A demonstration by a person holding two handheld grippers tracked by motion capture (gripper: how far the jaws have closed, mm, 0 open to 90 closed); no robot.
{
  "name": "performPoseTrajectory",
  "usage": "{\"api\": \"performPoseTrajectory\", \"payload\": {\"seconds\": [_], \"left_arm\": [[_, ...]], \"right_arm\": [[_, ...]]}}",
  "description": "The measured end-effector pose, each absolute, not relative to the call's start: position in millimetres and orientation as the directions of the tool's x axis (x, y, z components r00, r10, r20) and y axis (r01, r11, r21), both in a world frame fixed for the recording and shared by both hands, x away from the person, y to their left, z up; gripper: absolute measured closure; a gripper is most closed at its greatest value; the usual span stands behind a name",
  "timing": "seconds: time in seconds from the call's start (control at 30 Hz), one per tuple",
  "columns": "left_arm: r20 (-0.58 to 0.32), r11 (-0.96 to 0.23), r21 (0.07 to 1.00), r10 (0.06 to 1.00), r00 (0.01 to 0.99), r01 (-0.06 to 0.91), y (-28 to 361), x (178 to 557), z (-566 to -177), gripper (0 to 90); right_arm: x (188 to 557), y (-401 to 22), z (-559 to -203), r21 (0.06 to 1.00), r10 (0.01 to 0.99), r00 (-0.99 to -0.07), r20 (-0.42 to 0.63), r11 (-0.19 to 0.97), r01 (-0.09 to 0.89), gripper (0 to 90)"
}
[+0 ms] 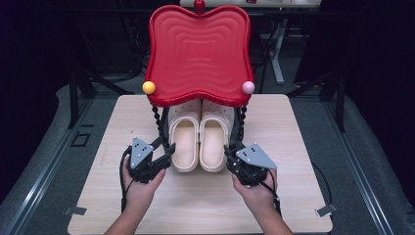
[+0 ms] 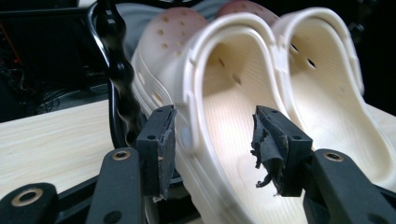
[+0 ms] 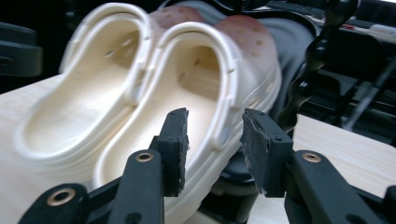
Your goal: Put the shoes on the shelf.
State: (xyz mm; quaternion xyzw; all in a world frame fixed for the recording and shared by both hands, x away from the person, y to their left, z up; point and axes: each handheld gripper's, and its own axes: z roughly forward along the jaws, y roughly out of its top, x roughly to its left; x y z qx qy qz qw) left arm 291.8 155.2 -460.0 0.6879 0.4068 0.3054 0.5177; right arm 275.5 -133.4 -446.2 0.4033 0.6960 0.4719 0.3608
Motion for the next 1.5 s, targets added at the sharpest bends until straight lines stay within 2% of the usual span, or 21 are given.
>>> {"api": "performPoseTrajectory", "payload": {"seconds": [0.1,0.3,0.37,0.47,0.57,0.7,0.83,1.03,1.33,1.5], "left_arm": [[-0.011,-0.137,0.957,0.865,0.501,0.257,158.7,283.7,-465.4,50.7],[-0.036,-0.141,0.949,0.842,0.538,0.284,167.8,265.6,-478.2,60.0],[-0.033,-0.151,0.946,0.835,0.549,0.285,168.9,261.0,-482.1,67.4],[-0.04,-0.168,0.936,0.821,0.569,0.308,167.4,257.0,-488.8,72.2],[-0.034,-0.194,0.927,0.809,0.587,0.32,164.7,253.5,-498.0,81.3],[-0.061,-0.201,0.913,0.793,0.606,0.354,160.5,253.3,-512.6,88.6],[-0.071,-0.22,0.899,0.78,0.622,0.379,155.3,254.9,-520.7,90.0],[-0.068,-0.234,0.892,0.775,0.628,0.386,150.3,258.5,-522.6,90.0],[-0.087,-0.224,0.887,0.778,0.622,0.404,147.9,264.2,-520.6,90.0],[-0.067,-0.234,0.887,0.787,0.613,0.398,147.1,263.5,-518.2,90.0]], "right_arm": [[263.2,-134.0,-449.0,0.943,0.886,-0.449,-0.12,0.242,0.226,62.2],[244.2,-132.6,-464.1,0.93,0.855,-0.507,-0.105,0.265,0.255,69.6],[242.7,-131.9,-468.3,0.927,0.853,-0.514,-0.092,0.261,0.268,71.0],[240.5,-126.9,-481.0,0.91,0.841,-0.536,-0.073,0.276,0.309,79.3],[239.2,-120.0,-490.6,0.895,0.83,-0.551,-0.089,0.309,0.322,84.2],[241.1,-112.8,-502.6,0.879,0.821,-0.565,-0.083,0.327,0.347,89.4],[247.6,-108.9,-514.3,0.869,0.822,-0.569,-0.018,0.294,0.399,89.9],[255.2,-103.4,-521.4,0.874,0.83,-0.556,0.039,0.242,0.422,90.0],[260.9,-100.9,-521.5,0.873,0.837,-0.542,0.07,0.211,0.439,90.0],[259.1,-103.7,-517.3,0.878,0.842,-0.536,0.06,0.211,0.429,90.0]]}}
